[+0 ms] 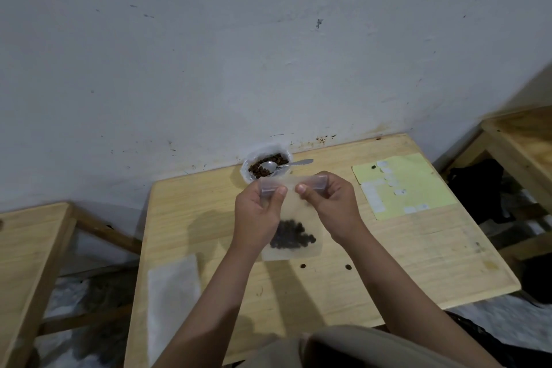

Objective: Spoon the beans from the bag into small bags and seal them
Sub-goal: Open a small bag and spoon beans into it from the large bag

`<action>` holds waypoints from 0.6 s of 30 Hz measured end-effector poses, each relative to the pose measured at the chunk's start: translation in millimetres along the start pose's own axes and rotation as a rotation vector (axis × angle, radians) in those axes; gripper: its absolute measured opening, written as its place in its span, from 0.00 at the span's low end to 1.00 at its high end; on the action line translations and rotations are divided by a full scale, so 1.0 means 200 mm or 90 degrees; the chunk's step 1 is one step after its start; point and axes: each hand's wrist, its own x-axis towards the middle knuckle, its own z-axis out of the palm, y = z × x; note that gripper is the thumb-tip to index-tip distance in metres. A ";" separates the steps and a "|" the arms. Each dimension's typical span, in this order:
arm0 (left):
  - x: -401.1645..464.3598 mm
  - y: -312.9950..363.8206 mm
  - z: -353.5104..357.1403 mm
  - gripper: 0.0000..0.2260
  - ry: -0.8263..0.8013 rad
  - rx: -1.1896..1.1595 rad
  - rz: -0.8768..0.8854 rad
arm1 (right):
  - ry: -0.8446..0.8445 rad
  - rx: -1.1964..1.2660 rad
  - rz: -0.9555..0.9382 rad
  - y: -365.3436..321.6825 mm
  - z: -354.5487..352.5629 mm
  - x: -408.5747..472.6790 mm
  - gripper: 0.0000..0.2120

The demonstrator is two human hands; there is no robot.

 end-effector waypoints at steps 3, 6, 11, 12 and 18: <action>-0.01 0.00 0.00 0.08 0.002 -0.008 -0.002 | 0.018 -0.032 -0.015 0.00 0.00 -0.01 0.08; -0.01 0.00 0.00 0.07 -0.016 -0.052 -0.044 | 0.025 -0.048 -0.031 0.00 0.00 0.00 0.10; -0.01 0.01 0.00 0.03 -0.004 -0.046 -0.048 | -0.001 0.004 -0.021 -0.01 -0.01 0.00 0.05; 0.00 0.01 0.00 0.03 0.009 -0.042 -0.046 | 0.000 0.034 -0.007 -0.01 -0.01 -0.01 0.03; 0.01 -0.02 0.00 0.06 0.022 -0.058 -0.081 | 0.035 0.090 0.033 0.02 -0.06 -0.01 0.09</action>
